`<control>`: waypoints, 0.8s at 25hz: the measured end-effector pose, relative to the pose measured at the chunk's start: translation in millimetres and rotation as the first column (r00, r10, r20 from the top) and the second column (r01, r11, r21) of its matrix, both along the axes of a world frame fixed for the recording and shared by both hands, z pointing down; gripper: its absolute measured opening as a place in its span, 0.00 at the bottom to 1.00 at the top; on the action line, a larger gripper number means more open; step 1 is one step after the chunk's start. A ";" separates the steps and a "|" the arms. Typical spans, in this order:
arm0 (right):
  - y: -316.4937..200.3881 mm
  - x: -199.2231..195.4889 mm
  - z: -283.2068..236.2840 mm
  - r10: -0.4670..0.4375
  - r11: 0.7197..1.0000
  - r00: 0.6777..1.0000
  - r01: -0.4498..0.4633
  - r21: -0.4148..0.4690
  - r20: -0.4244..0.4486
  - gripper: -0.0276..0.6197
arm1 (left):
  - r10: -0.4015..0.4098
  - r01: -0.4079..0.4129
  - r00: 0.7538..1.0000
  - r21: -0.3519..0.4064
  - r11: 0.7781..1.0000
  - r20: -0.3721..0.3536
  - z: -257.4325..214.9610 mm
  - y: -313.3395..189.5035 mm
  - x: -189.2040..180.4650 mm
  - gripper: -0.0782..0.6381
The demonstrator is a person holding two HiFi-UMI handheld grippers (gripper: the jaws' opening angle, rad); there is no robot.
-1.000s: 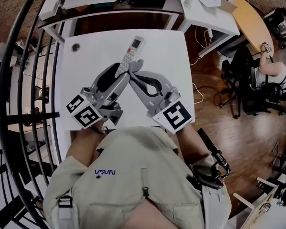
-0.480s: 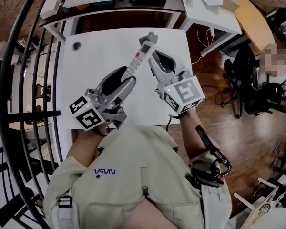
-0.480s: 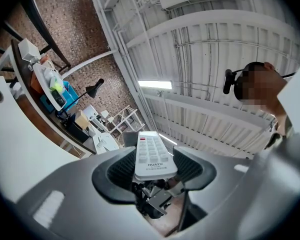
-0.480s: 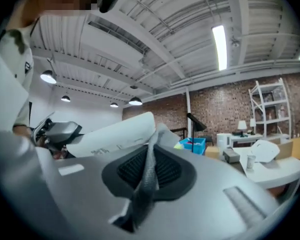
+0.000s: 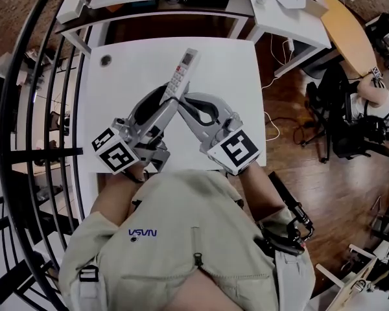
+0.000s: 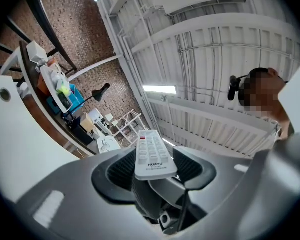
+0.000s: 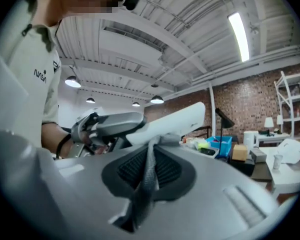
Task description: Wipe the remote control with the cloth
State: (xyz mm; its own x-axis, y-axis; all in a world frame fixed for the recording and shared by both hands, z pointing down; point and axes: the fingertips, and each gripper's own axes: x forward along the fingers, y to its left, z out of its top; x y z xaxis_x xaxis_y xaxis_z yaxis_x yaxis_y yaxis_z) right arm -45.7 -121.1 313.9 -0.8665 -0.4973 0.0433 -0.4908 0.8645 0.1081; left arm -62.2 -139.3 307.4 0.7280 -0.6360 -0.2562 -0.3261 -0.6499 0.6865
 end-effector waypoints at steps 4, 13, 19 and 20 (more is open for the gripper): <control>12.8 -5.4 13.3 -0.046 0.998 0.999 0.046 -0.037 -0.015 0.08 | -0.031 0.031 0.999 -0.018 0.999 0.008 6.8 -1.3 -4.9 0.45; -31.7 49.5 8.2 0.258 0.964 0.965 -0.255 -0.069 0.043 0.08 | -0.243 0.221 0.934 0.109 0.969 0.262 21.5 -9.1 -32.2 0.45; -56.4 75.1 19.5 0.426 0.902 0.905 -0.424 -0.078 0.010 0.08 | -0.413 0.259 0.728 0.338 0.905 0.548 46.1 -19.3 -33.8 0.45; -58.9 77.8 24.5 0.445 0.893 0.896 -0.443 -0.082 0.001 0.08 | -0.425 0.258 0.697 0.350 0.900 0.577 53.1 -20.9 -33.3 0.45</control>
